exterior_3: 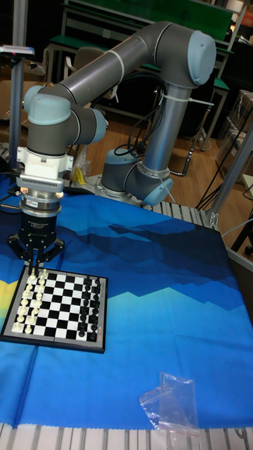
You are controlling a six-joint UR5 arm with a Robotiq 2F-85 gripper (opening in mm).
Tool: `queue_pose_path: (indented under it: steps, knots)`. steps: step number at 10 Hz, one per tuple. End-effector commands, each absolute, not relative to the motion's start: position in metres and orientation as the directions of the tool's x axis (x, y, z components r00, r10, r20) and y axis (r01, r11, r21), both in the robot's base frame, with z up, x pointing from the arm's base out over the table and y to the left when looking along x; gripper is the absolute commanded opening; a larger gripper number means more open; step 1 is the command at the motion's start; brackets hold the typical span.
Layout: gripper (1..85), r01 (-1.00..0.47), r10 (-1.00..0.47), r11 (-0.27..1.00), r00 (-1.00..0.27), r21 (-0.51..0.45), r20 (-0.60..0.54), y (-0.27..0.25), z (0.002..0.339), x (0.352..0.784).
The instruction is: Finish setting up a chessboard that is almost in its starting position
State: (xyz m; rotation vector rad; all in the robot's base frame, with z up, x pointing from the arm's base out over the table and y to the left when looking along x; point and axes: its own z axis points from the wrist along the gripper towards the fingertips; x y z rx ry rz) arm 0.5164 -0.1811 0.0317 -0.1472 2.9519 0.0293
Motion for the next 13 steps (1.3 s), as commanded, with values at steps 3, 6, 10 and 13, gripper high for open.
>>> queue_pose_path:
  steps: [3, 6, 10, 13]
  knots:
    - [3.7, -0.097, -0.093, 0.995, -0.977, 0.011, -0.193, -0.1823, 0.0306, 0.5180]
    - [3.7, -0.097, -0.093, 0.995, -0.976, 0.009, -0.197, -0.1827, 0.0295, 0.5199]
    - [6.7, -0.100, -0.095, 0.995, -0.976, 0.016, -0.198, -0.1807, 0.0309, 0.5194]
    - [9.0, -0.109, -0.102, 0.994, -0.975, 0.025, -0.199, -0.1810, 0.0312, 0.5194]
